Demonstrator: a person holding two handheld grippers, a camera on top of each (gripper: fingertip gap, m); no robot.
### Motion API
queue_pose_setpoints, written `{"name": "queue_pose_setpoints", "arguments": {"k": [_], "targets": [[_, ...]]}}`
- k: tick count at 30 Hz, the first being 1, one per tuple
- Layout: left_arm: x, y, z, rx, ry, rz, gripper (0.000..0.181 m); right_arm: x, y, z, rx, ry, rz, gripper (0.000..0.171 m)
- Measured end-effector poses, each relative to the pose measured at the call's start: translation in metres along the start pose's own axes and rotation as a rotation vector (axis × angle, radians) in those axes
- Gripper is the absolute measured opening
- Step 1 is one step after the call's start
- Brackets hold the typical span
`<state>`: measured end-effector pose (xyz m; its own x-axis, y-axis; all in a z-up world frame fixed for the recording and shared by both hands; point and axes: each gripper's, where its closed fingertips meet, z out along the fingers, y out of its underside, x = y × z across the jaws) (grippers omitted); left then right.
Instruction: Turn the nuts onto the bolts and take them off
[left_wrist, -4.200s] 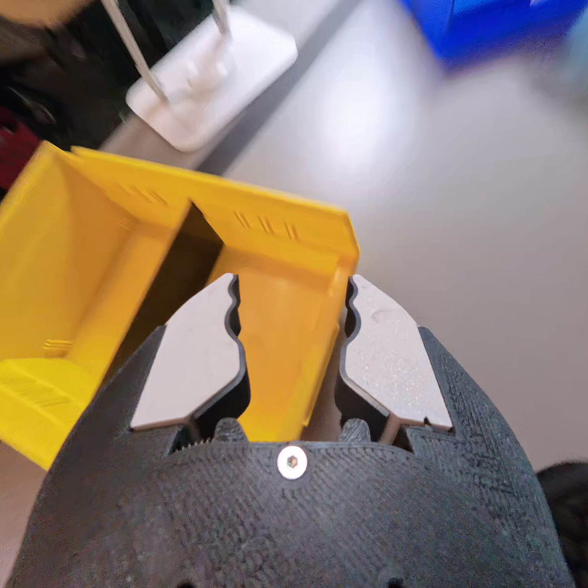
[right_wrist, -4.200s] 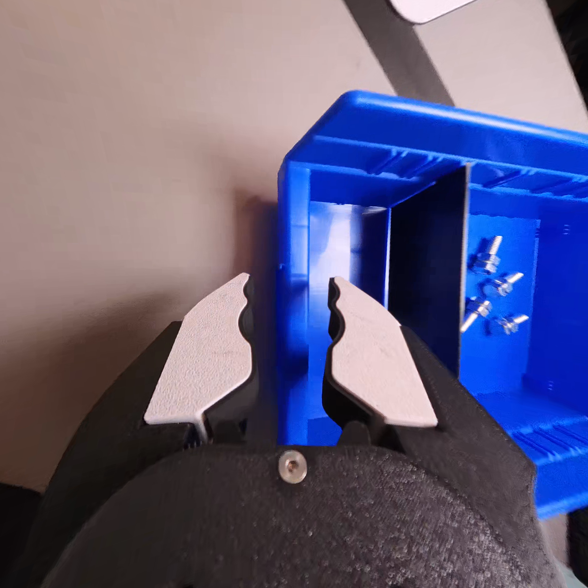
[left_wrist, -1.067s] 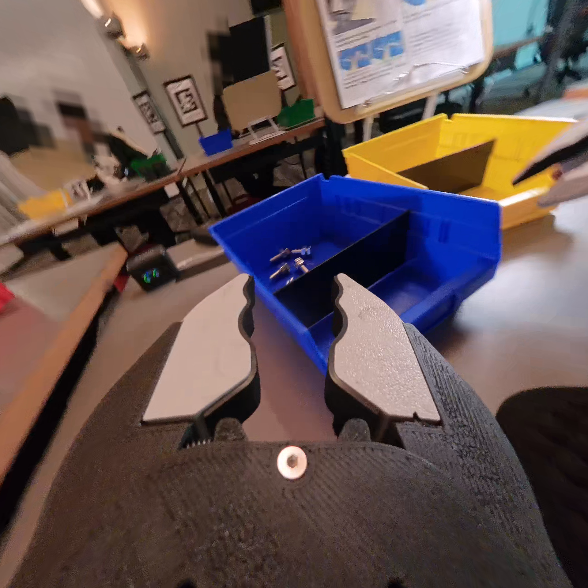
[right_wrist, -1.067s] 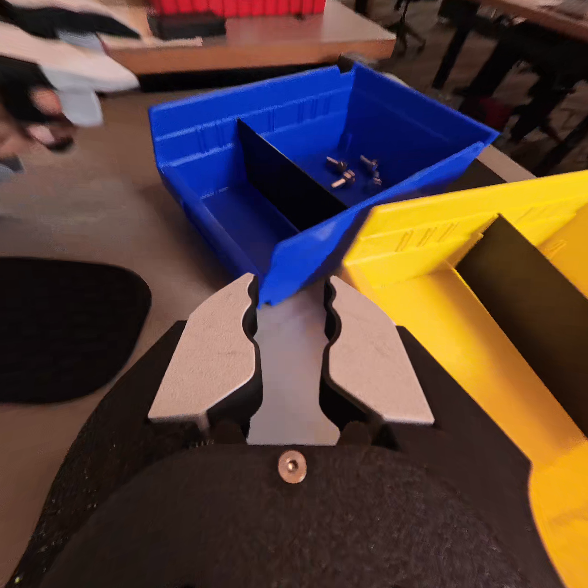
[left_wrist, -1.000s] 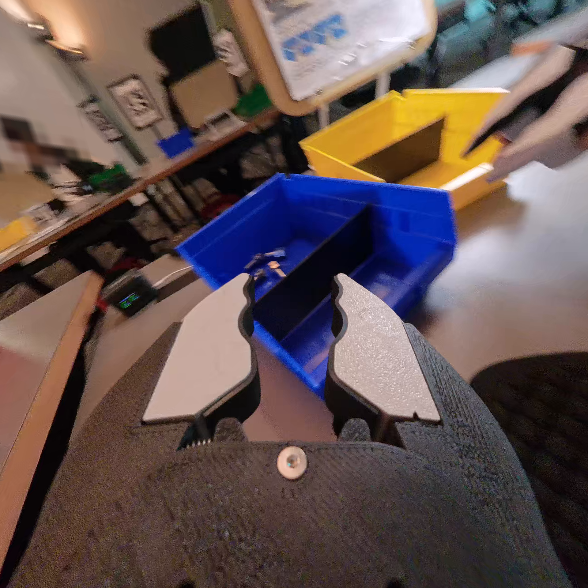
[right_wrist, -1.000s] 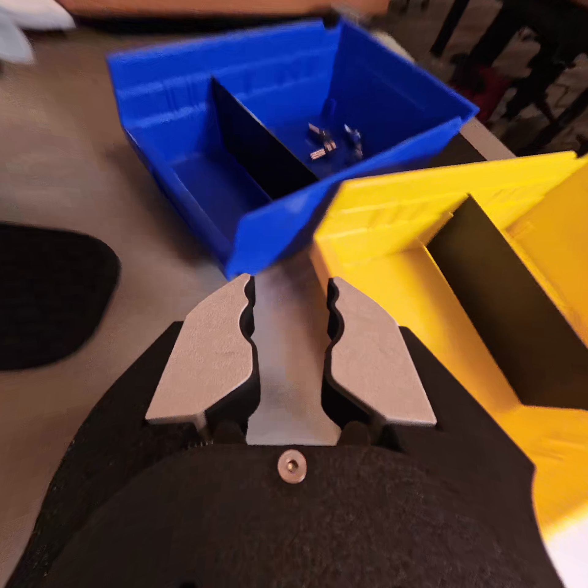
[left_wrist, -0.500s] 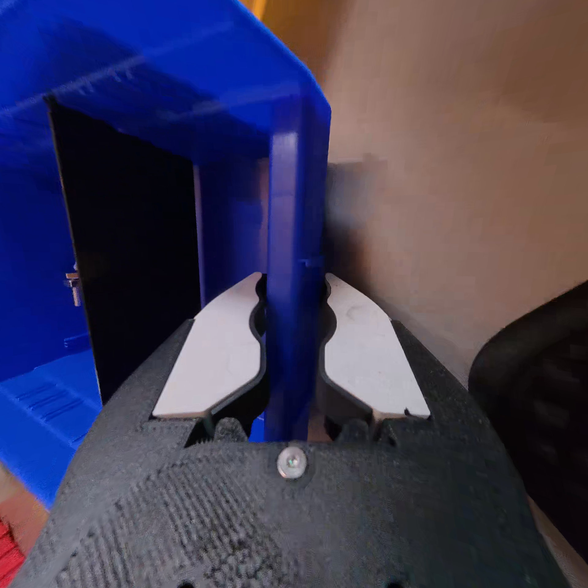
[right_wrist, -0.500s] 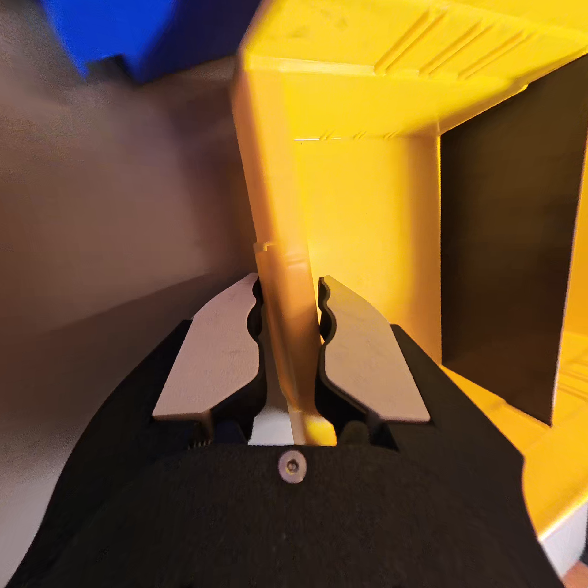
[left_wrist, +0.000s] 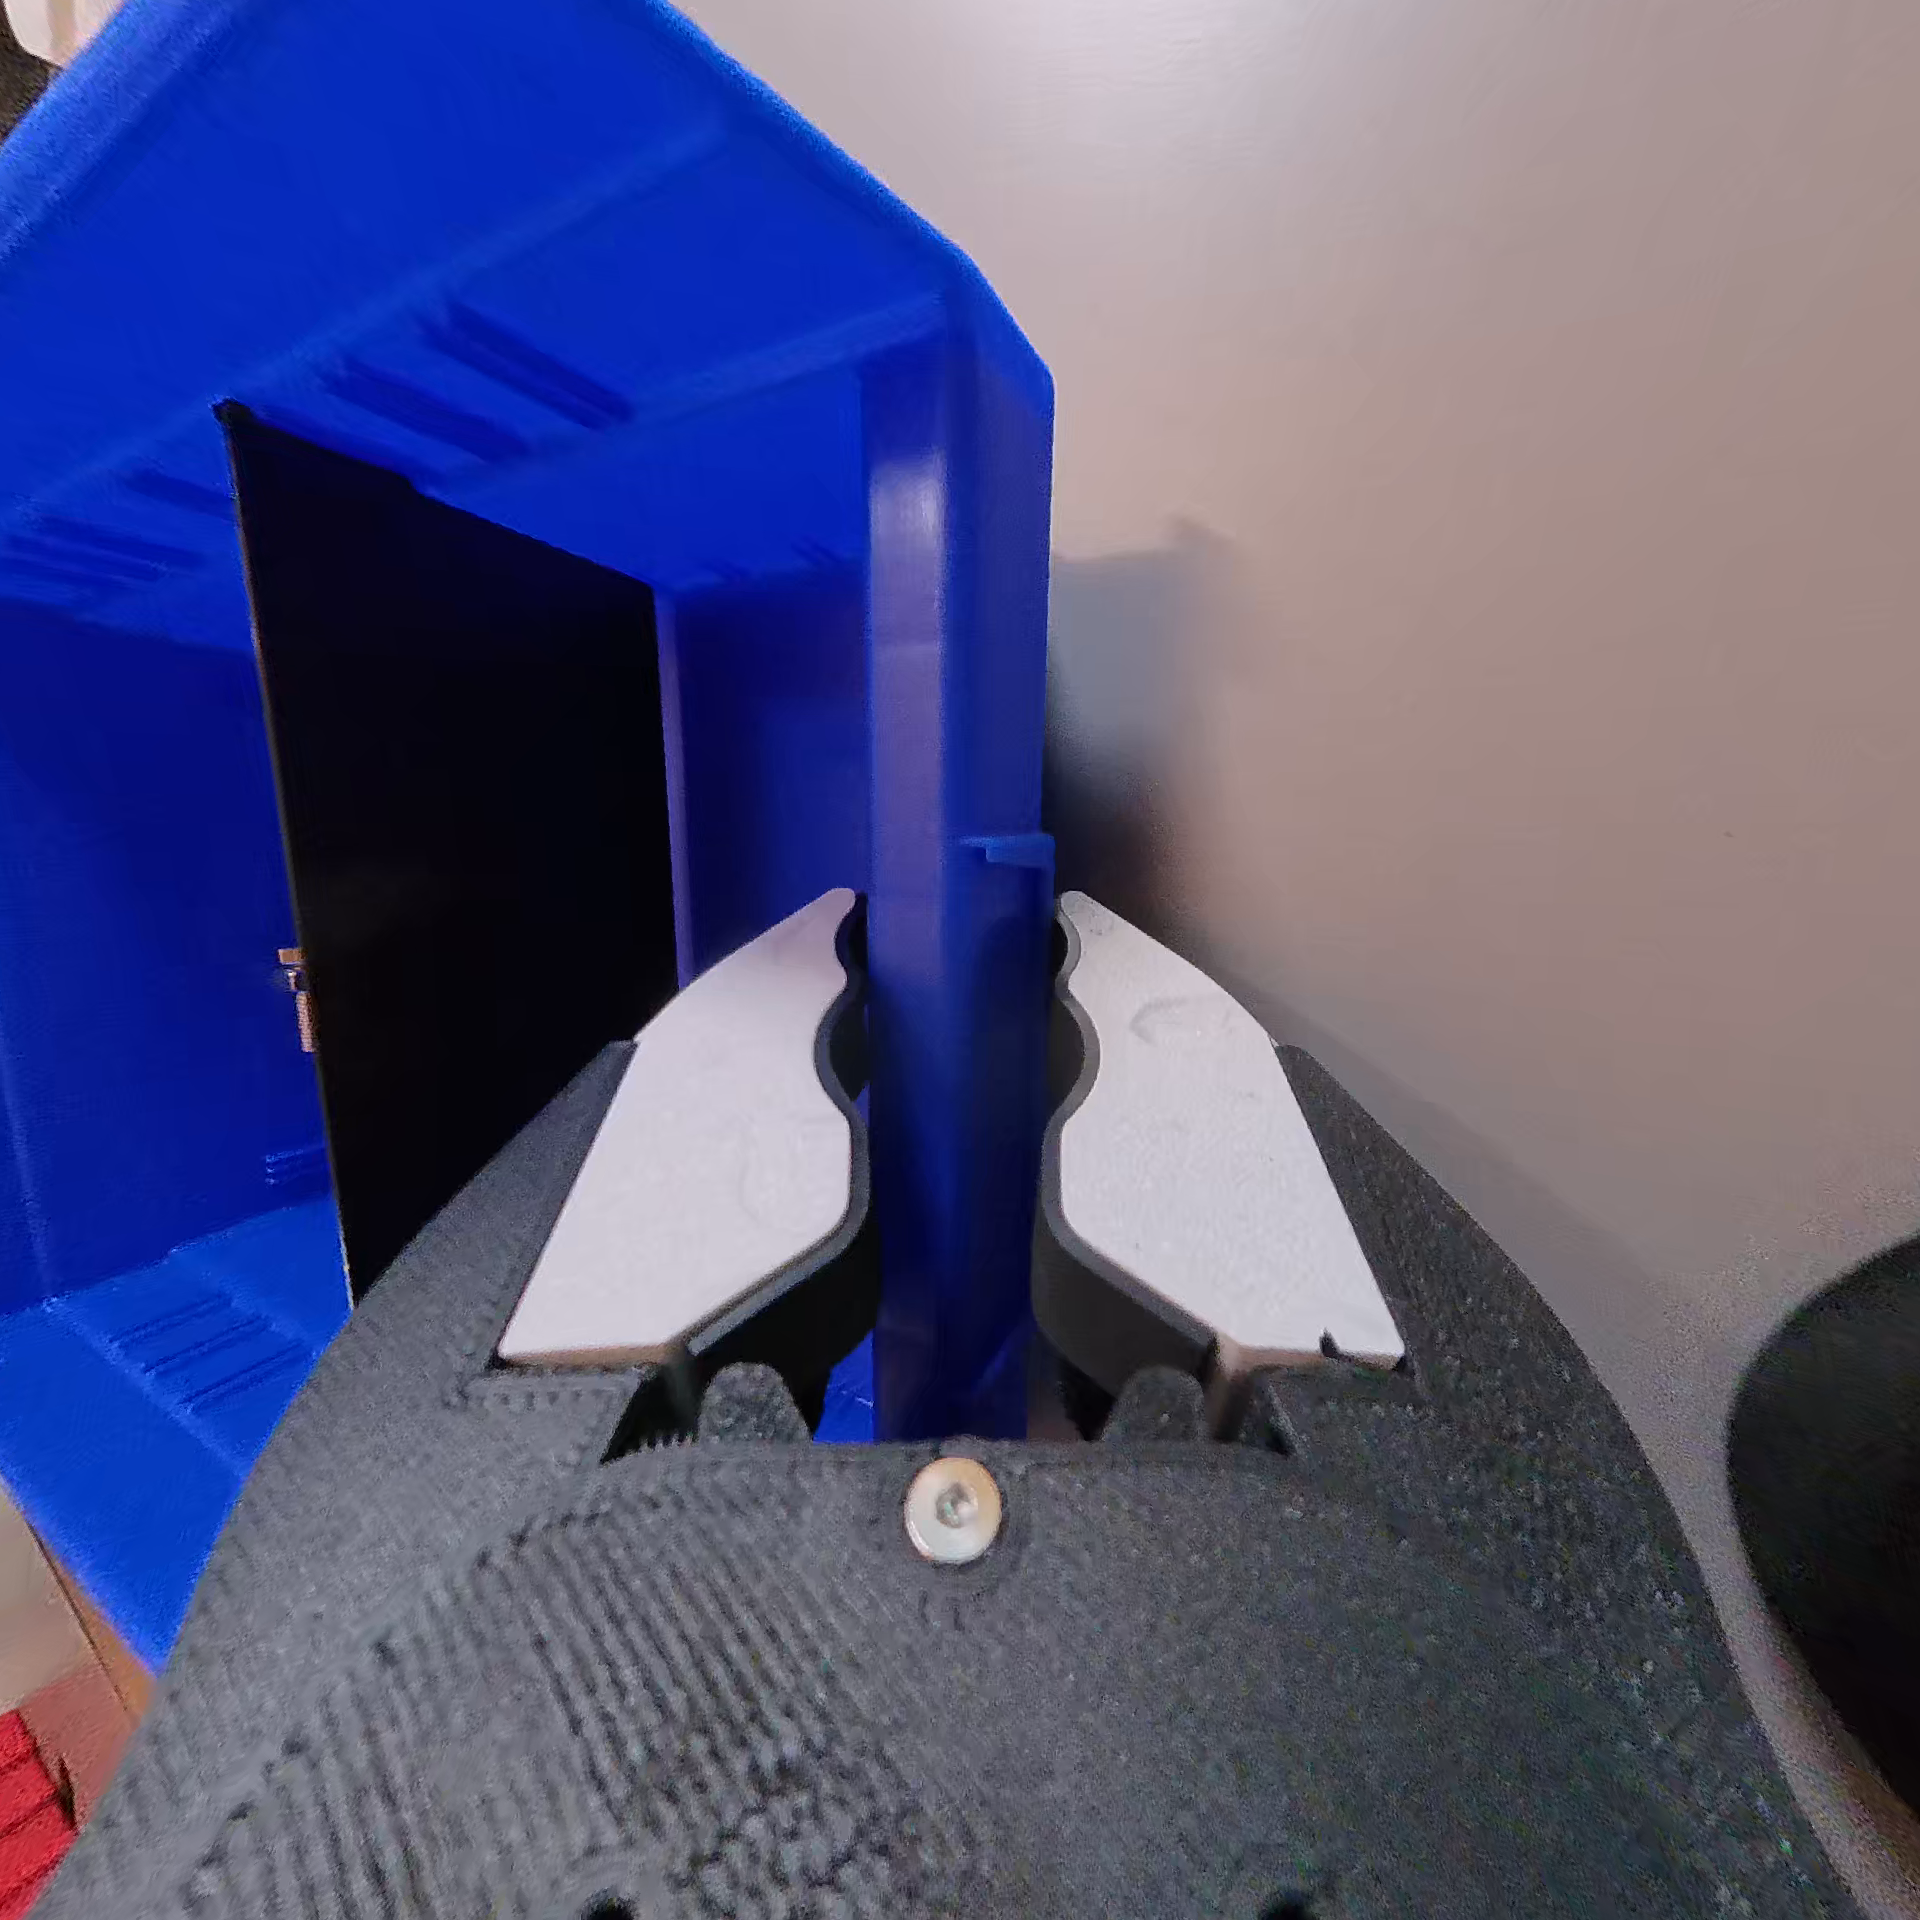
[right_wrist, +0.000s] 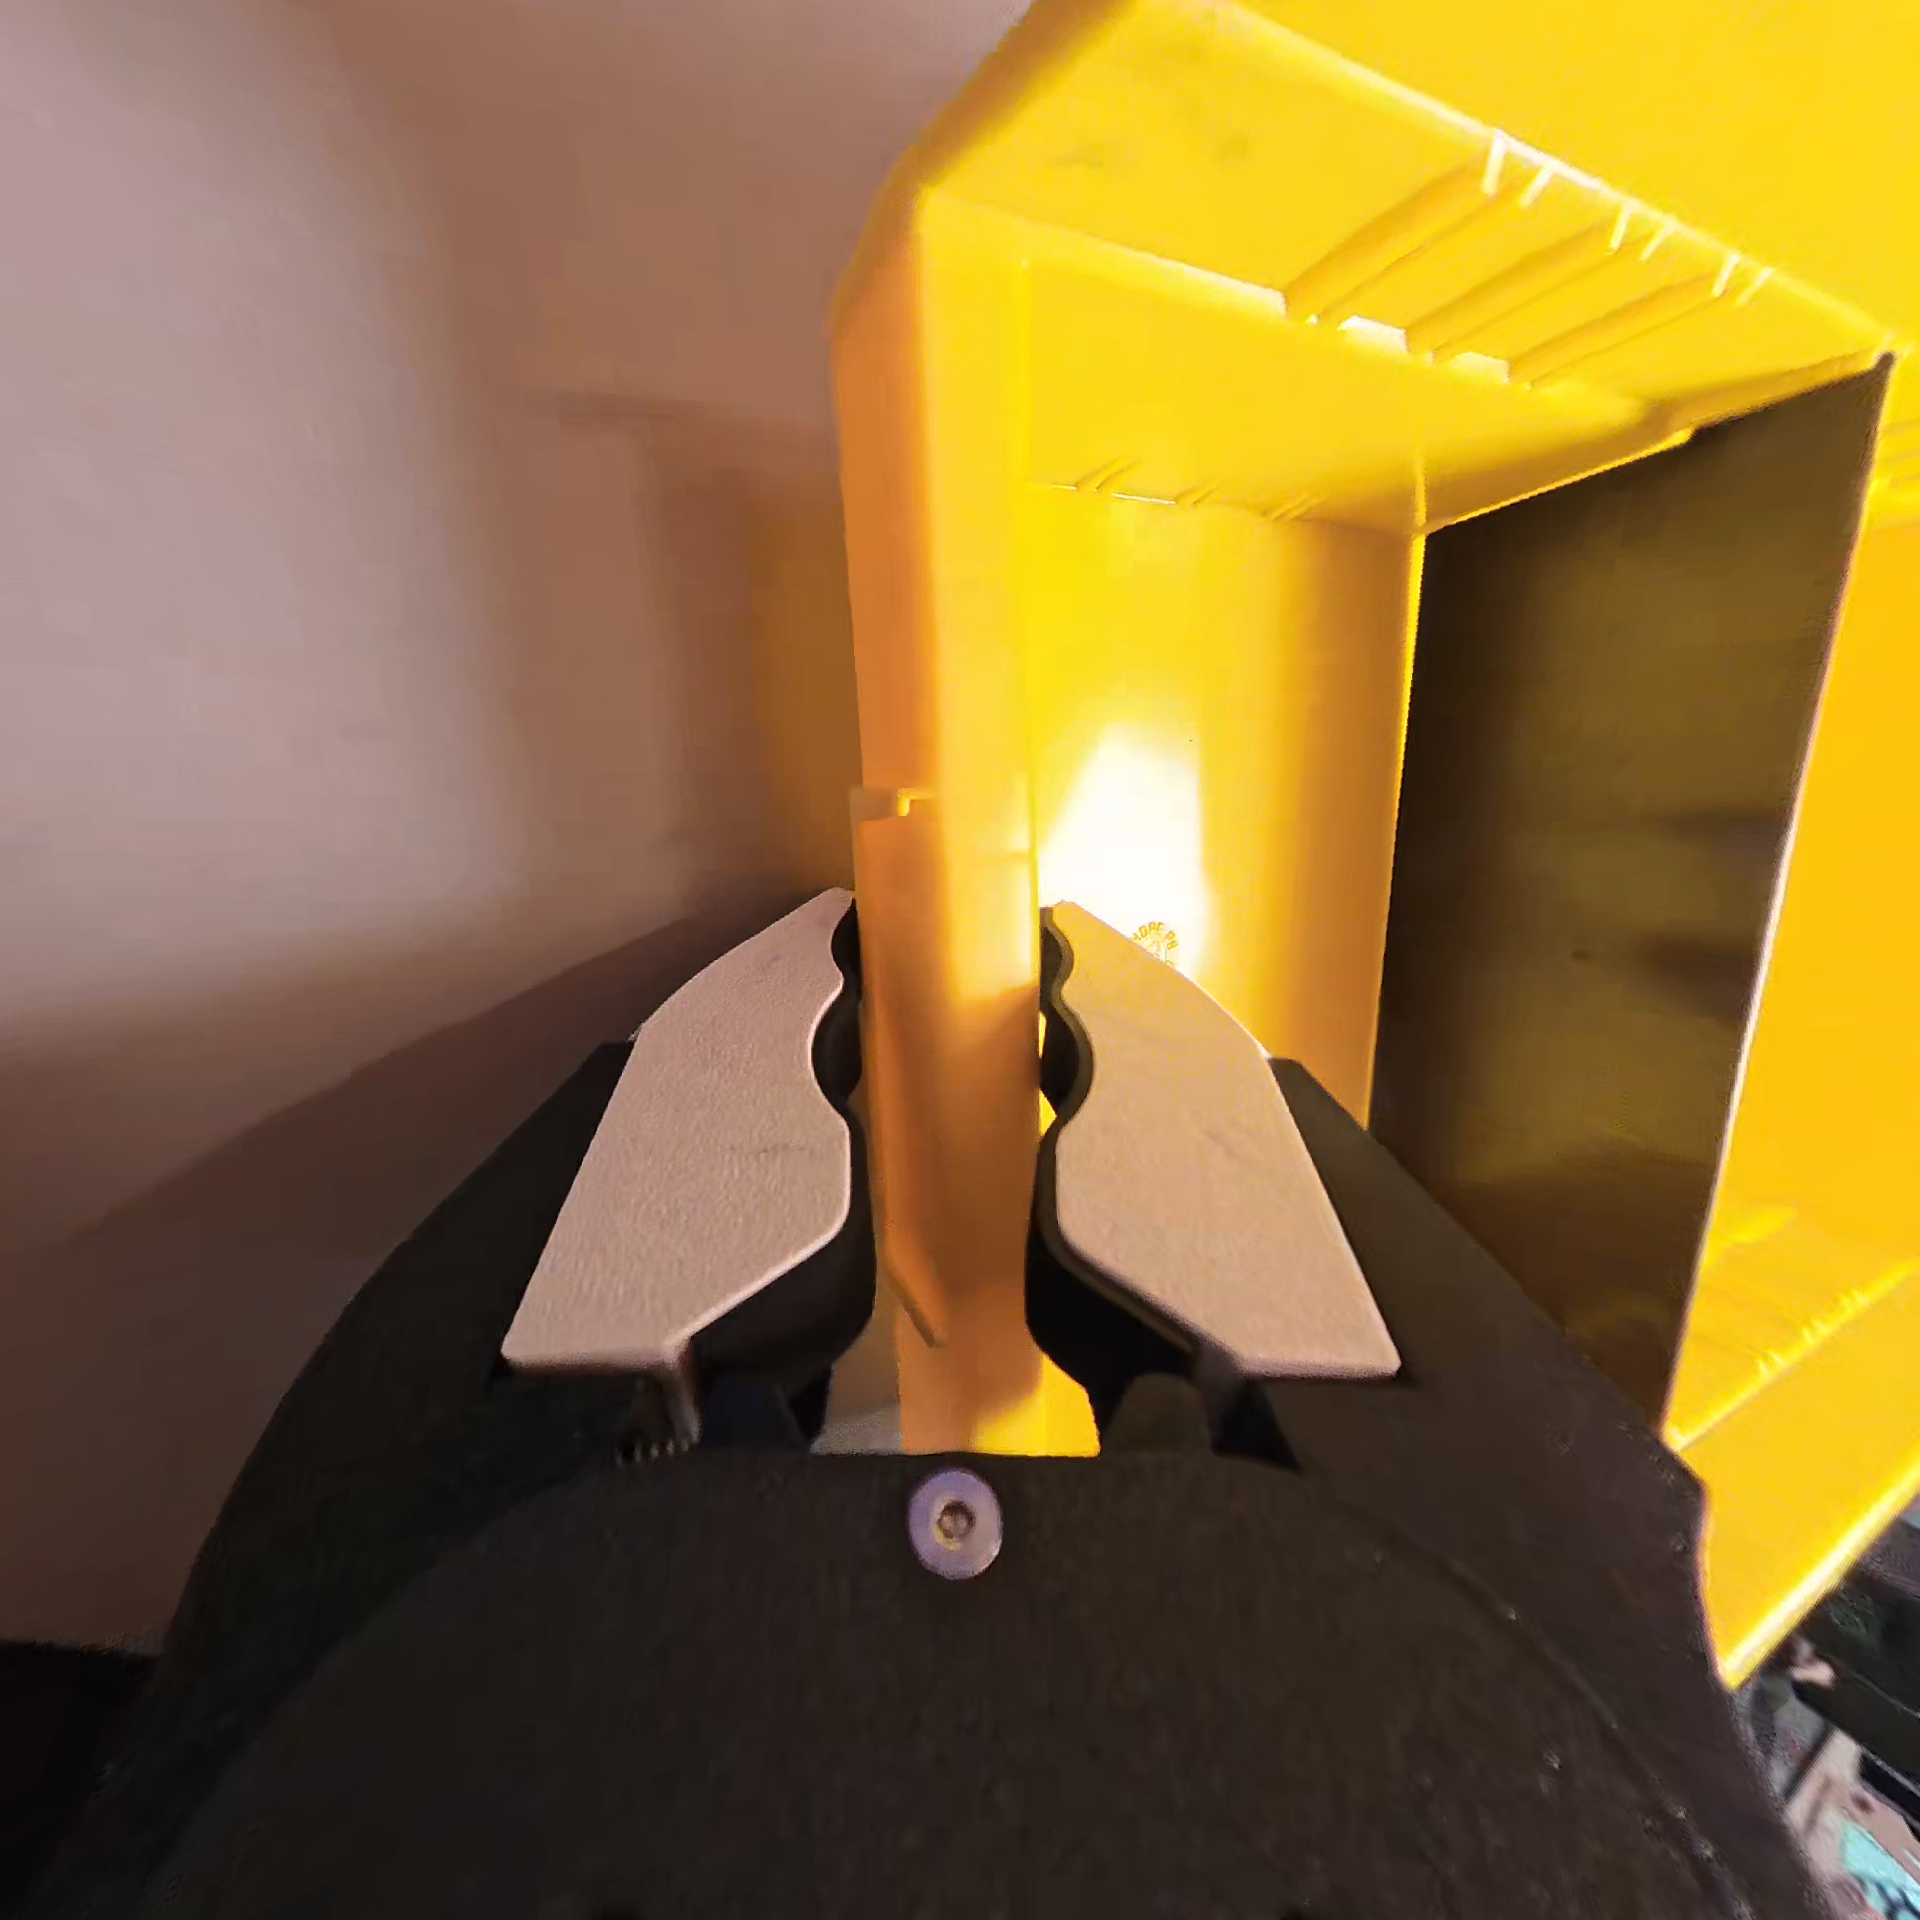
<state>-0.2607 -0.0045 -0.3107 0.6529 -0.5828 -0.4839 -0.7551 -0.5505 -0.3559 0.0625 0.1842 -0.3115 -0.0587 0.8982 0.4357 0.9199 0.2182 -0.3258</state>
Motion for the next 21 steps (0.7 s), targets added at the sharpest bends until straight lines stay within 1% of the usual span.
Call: {"name": "queue_pose_setpoints", "arguments": {"k": [4, 8, 13, 14, 16, 18, 19, 21], "targets": [[-0.018, -0.001, 0.011, -0.008, -0.008, -0.024, 0.032, 0.041, 0.029, 0.010, -0.025, 0.037, -0.007, 0.030], [-0.039, -0.001, 0.024, -0.020, -0.029, -0.057, 0.032, 0.072, 0.044, 0.019, -0.060, 0.077, 0.003, 0.030], [-0.057, 0.002, 0.033, -0.024, -0.040, -0.060, 0.032, 0.079, 0.051, 0.017, -0.079, 0.082, 0.028, 0.031], [-0.059, 0.003, 0.034, -0.022, -0.043, -0.054, 0.032, 0.078, 0.047, 0.013, -0.059, 0.088, 0.041, 0.035], [-0.061, 0.004, 0.033, -0.013, -0.045, -0.056, 0.035, 0.073, 0.027, -0.005, 0.050, 0.080, 0.111, 0.042], [-0.062, -0.001, 0.023, 0.037, -0.013, -0.106, 0.040, 0.068, -0.007, -0.031, 0.248, 0.068, 0.204, 0.043], [-0.063, -0.008, 0.012, 0.089, 0.019, -0.152, 0.041, 0.065, -0.025, -0.046, 0.359, 0.054, 0.253, 0.042], [-0.076, -0.031, -0.024, 0.257, 0.070, -0.264, 0.041, 0.058, -0.056, -0.070, 0.555, 0.039, 0.331, 0.041]]}}
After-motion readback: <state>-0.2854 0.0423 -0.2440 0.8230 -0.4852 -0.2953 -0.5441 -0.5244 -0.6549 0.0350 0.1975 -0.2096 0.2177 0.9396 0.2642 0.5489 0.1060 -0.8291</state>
